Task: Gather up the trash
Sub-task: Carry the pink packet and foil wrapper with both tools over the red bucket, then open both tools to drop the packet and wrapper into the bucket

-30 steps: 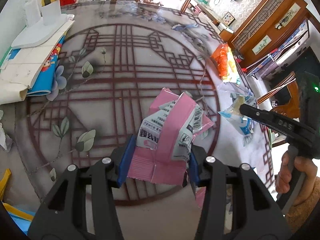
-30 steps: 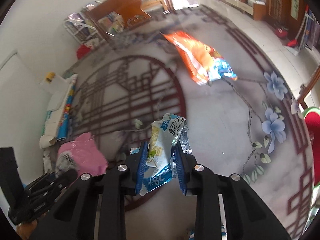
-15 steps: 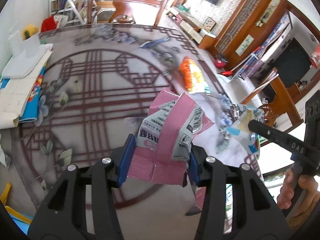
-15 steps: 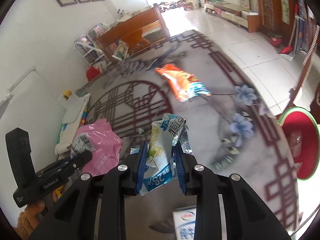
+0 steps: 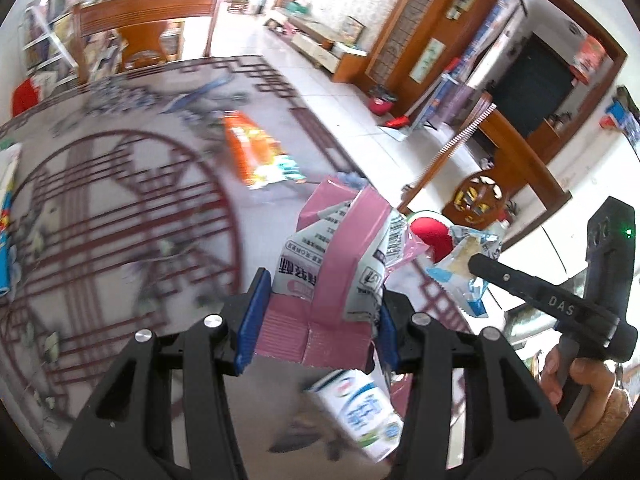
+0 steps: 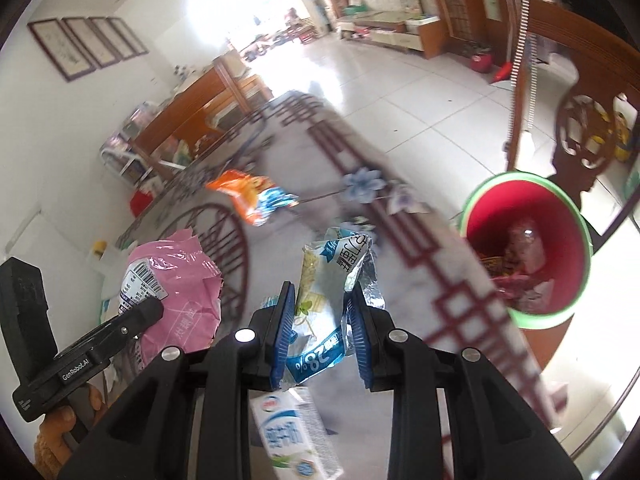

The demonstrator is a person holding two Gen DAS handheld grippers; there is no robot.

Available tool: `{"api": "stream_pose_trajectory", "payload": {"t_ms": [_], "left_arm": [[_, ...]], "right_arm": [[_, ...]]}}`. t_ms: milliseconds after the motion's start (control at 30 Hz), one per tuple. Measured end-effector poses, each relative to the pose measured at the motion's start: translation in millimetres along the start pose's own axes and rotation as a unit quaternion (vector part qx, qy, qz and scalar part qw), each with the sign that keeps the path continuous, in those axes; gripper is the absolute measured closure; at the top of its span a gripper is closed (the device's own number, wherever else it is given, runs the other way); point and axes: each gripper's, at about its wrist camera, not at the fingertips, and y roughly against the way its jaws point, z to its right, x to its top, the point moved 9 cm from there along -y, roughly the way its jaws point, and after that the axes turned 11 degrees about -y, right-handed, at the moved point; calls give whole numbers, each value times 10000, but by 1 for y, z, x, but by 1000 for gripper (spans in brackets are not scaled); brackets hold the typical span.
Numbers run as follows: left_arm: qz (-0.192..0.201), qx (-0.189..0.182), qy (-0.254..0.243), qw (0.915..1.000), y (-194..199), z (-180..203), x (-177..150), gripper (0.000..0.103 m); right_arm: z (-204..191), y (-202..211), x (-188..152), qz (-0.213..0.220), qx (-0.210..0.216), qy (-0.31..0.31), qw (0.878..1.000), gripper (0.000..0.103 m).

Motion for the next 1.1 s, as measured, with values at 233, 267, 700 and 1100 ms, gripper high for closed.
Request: {"api": "stream_pose_trajectory", "payload": {"t_ms": [233,267,700,1100], "left_arm": [[-57,-244,-285,9993,-28,57,21,56],[-77,-277,-311,9991,-34,64,24,56],[-326,-862,-674,9935,-125,175,64,56],[-451,-936,-878,9907,-173,215,87,11]], "right_arm": [[57,20,24,155,-129,-338,9992,77],[66,22,29,180,-152,-384,9990,77],[181,37,74,291,-596,-975,9930,76],[243,21,105,274,-943,-1159,9884,40]]}}
